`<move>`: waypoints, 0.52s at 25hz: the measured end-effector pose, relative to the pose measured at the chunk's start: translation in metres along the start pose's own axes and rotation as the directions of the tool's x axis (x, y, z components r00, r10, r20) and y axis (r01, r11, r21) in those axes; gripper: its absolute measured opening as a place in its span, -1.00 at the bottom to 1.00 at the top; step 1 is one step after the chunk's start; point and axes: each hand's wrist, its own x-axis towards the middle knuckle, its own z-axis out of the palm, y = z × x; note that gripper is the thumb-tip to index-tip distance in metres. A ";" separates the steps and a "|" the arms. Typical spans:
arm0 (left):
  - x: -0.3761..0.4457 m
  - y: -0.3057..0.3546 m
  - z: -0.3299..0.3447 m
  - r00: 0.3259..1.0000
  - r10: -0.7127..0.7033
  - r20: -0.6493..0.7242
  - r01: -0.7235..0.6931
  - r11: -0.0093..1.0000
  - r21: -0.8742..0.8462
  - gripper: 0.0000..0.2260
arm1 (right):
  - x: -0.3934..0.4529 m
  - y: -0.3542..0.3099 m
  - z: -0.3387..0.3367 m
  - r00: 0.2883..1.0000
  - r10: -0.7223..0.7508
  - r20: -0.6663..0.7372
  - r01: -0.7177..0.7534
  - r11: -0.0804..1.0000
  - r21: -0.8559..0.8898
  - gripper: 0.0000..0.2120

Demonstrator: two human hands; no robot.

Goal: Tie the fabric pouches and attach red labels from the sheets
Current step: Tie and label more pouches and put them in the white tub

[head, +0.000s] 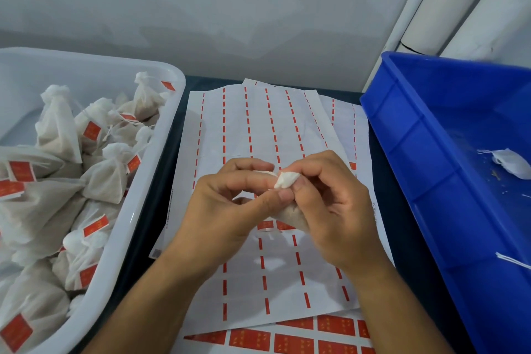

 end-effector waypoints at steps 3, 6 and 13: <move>0.000 0.000 0.000 1.000 0.002 -0.029 -0.001 1.000 0.018 -0.83 | 0.000 -0.001 0.001 0.998 0.064 0.011 -0.064 0.997 0.043 -0.80; 0.001 -0.001 0.000 0.998 -0.018 -0.054 0.021 0.998 0.061 -0.79 | 0.000 -0.003 0.004 0.985 0.169 0.018 -0.170 0.983 0.065 -0.82; 0.004 -0.004 0.002 0.982 -0.112 -0.153 0.130 0.985 0.114 -0.79 | 0.002 -0.002 0.008 0.894 0.436 0.099 -0.447 0.873 0.195 -0.79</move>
